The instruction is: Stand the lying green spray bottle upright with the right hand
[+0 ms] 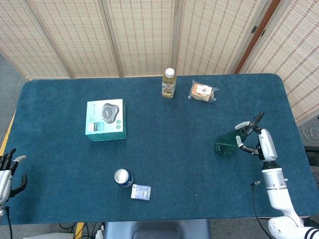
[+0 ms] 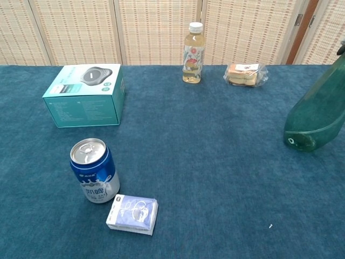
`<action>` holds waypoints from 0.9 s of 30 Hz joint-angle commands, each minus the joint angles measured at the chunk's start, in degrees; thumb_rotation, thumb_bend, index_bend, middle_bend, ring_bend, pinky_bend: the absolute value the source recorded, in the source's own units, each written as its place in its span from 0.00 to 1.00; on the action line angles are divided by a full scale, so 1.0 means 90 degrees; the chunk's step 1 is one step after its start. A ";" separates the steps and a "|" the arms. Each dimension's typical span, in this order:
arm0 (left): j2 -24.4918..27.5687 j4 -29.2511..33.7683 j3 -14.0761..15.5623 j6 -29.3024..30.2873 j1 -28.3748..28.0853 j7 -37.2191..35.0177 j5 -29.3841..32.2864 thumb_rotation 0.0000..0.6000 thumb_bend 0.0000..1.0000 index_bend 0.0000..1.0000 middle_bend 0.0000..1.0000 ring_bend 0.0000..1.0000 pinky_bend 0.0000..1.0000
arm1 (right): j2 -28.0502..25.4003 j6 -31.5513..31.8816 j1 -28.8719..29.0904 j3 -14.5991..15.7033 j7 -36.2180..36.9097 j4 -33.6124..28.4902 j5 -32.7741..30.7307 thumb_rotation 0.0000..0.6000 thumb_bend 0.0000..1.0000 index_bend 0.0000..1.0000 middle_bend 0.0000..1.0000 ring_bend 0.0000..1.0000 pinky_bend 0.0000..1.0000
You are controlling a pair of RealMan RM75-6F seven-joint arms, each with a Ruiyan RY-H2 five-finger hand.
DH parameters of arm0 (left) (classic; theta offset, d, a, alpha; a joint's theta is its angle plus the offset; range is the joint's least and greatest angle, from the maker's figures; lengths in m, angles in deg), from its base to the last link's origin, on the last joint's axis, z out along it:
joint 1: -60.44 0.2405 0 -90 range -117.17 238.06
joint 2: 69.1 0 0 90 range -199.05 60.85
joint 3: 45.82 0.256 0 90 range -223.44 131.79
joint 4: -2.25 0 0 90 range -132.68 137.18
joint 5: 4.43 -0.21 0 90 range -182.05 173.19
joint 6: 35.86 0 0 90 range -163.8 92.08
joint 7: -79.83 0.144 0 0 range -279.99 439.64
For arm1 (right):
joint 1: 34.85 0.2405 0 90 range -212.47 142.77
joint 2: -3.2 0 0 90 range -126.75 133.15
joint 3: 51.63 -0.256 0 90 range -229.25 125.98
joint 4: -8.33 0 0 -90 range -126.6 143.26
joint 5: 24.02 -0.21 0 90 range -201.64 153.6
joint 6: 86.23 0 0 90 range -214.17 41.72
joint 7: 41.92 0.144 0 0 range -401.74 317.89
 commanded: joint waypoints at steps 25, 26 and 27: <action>-0.0053 -0.0039 0.0033 0.0053 0.0052 0.0017 -0.0012 1.00 0.51 0.18 0.00 0.00 0.00 | 0.0150 -0.0038 -0.0018 0.0047 0.0290 0.0379 0.0175 1.00 0.29 0.49 0.48 0.33 0.33; -0.0057 -0.0043 0.0033 0.0047 0.0050 0.0022 -0.0009 1.00 0.51 0.18 0.00 0.00 0.00 | 0.0155 -0.0044 -0.0012 0.0051 0.0314 0.0398 0.0190 1.00 0.29 0.49 0.47 0.32 0.33; -0.0061 -0.0047 0.0032 0.0041 0.0048 0.0026 -0.0004 1.00 0.51 0.18 0.00 0.00 0.00 | 0.0158 -0.0048 -0.0009 0.0054 0.0332 0.0411 0.0200 1.00 0.28 0.48 0.46 0.32 0.32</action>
